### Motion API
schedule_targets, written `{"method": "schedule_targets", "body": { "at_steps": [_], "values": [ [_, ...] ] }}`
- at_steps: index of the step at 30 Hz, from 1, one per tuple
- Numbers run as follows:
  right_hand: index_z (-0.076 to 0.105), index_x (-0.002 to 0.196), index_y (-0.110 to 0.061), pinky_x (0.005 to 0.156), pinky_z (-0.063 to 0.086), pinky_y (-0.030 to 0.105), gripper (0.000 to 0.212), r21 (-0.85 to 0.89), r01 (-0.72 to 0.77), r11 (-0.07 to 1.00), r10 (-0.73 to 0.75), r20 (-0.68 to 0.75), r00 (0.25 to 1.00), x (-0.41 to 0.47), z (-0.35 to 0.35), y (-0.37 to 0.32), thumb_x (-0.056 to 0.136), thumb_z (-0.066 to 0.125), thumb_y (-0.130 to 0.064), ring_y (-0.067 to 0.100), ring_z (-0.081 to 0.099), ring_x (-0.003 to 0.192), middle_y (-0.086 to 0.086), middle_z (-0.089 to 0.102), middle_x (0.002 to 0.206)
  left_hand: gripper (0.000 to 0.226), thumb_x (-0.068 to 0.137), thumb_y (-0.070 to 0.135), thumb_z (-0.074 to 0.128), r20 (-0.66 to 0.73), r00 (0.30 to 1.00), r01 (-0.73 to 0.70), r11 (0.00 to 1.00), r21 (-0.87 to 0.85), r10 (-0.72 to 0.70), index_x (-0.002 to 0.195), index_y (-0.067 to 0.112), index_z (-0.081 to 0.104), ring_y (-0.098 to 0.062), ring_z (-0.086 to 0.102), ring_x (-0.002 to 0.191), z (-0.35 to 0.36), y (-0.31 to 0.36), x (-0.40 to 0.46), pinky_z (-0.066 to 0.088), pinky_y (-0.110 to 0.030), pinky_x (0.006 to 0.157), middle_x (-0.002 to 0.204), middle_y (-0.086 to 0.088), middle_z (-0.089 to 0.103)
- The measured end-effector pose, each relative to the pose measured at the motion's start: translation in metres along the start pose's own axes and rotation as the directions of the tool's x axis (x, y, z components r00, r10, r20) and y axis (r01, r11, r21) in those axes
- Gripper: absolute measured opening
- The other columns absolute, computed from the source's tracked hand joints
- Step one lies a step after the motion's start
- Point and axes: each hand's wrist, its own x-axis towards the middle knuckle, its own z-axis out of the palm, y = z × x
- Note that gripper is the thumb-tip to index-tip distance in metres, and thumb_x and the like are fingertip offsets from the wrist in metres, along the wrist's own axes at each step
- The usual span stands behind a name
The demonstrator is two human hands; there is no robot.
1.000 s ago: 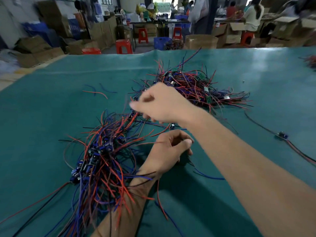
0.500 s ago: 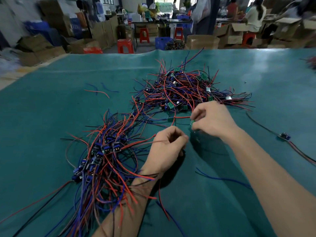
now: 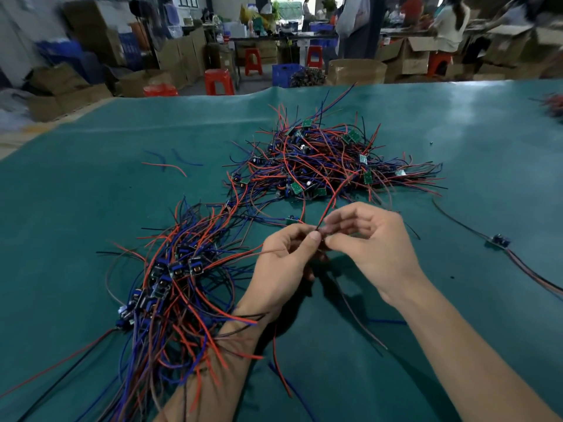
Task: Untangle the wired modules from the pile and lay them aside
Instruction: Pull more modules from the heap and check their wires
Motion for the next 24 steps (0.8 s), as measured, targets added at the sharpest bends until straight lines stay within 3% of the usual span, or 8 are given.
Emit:
{"method": "schedule_targets", "body": {
  "at_steps": [4, 7, 9, 11, 13, 16, 20, 24],
  "values": [
    [0.073, 0.07, -0.02, 0.059, 0.049, 0.026, 0.015, -0.275, 0.0, 0.961, 0.0, 0.0, 1.0, 0.003, -0.006, 0.006, 0.077, 0.085, -0.013, 0.008, 0.061, 0.056, -0.004, 0.071, 0.063, 0.017, 0.102, 0.006, 0.051, -0.026, 0.998, -0.051, 0.999, 0.001, 0.051, 0.102, 0.01, 0.068, -0.015, 0.059, 0.075, -0.001, -0.003, 0.002, 0.044, -0.018, 0.048, 0.09, -0.008, 0.069],
    [0.074, 0.076, -0.013, 0.06, 0.054, 0.031, 0.011, -0.139, -0.097, 0.985, 0.121, 0.175, 0.977, 0.0, -0.003, 0.004, 0.081, 0.083, -0.009, 0.014, 0.064, 0.053, 0.006, 0.073, 0.065, 0.018, 0.103, 0.009, 0.051, -0.053, 0.997, -0.055, 0.998, 0.013, 0.056, 0.103, 0.006, 0.069, -0.015, 0.056, 0.072, -0.002, -0.005, 0.004, 0.047, -0.021, 0.052, 0.089, -0.008, 0.069],
    [0.073, 0.076, -0.01, 0.053, 0.052, 0.026, 0.011, -0.068, -0.161, 0.985, 0.174, 0.283, 0.943, -0.003, 0.0, 0.003, 0.083, 0.081, -0.005, 0.016, 0.064, 0.051, 0.01, 0.073, 0.065, 0.016, 0.101, 0.008, 0.054, -0.067, 0.997, -0.029, 0.999, -0.013, 0.028, 0.104, 0.003, 0.069, -0.018, 0.061, 0.076, -0.002, -0.006, 0.006, 0.053, -0.026, 0.061, 0.09, -0.012, 0.071],
    [0.072, 0.075, -0.01, 0.049, 0.048, 0.023, 0.012, -0.092, -0.168, 0.981, 0.187, 0.272, 0.944, -0.002, 0.002, 0.004, 0.084, 0.08, -0.006, 0.016, 0.063, 0.049, 0.007, 0.071, 0.062, 0.011, 0.098, 0.005, 0.058, -0.087, 0.996, -0.015, 0.998, -0.057, 0.01, 0.102, 0.004, 0.069, -0.016, 0.064, 0.075, -0.003, -0.007, 0.006, 0.056, -0.025, 0.063, 0.09, -0.013, 0.071],
    [0.071, 0.075, -0.011, 0.047, 0.045, 0.024, 0.013, -0.097, -0.175, 0.98, 0.189, 0.172, 0.967, 0.0, 0.0, 0.006, 0.084, 0.079, -0.007, 0.015, 0.062, 0.049, 0.004, 0.069, 0.06, 0.01, 0.095, 0.003, 0.062, -0.082, 0.996, -0.027, 0.999, -0.043, 0.023, 0.101, 0.004, 0.069, -0.017, 0.06, 0.071, -0.003, -0.007, 0.005, 0.05, -0.022, 0.061, 0.087, -0.013, 0.07],
    [0.077, 0.083, -0.017, 0.048, 0.047, 0.024, 0.006, 0.033, -0.178, 0.983, 0.177, 0.054, 0.983, 0.005, -0.005, 0.008, 0.086, 0.079, -0.012, 0.013, 0.062, 0.054, 0.004, 0.073, 0.068, 0.017, 0.092, -0.004, 0.064, -0.021, 0.999, -0.042, 0.999, -0.024, 0.042, 0.098, 0.01, 0.07, -0.008, 0.056, 0.064, -0.003, -0.007, 0.004, 0.043, -0.016, 0.054, 0.082, -0.007, 0.069],
    [0.083, 0.088, -0.032, 0.053, 0.048, 0.023, 0.017, 0.094, -0.132, 0.987, 0.12, 0.126, 0.985, 0.006, -0.006, 0.011, 0.087, 0.079, -0.015, 0.008, 0.061, 0.063, 0.0, 0.073, 0.073, 0.028, 0.087, -0.012, 0.066, 0.084, 0.996, -0.026, 1.0, 0.01, 0.025, 0.102, 0.01, 0.071, -0.005, 0.064, 0.077, -0.004, -0.005, 0.001, 0.052, -0.015, 0.072, 0.089, -0.004, 0.074],
    [0.083, 0.092, -0.023, 0.057, 0.051, 0.021, 0.021, 0.128, -0.122, 0.984, 0.093, 0.213, 0.973, 0.006, -0.008, 0.011, 0.083, 0.082, -0.005, 0.008, 0.066, 0.068, -0.002, 0.075, 0.078, 0.03, 0.088, -0.012, 0.065, 0.119, 0.992, -0.048, 0.998, 0.032, 0.044, 0.116, -0.003, 0.068, -0.015, 0.066, 0.094, -0.005, -0.004, 0.001, 0.054, -0.026, 0.089, 0.109, -0.017, 0.074]
  ]
}}
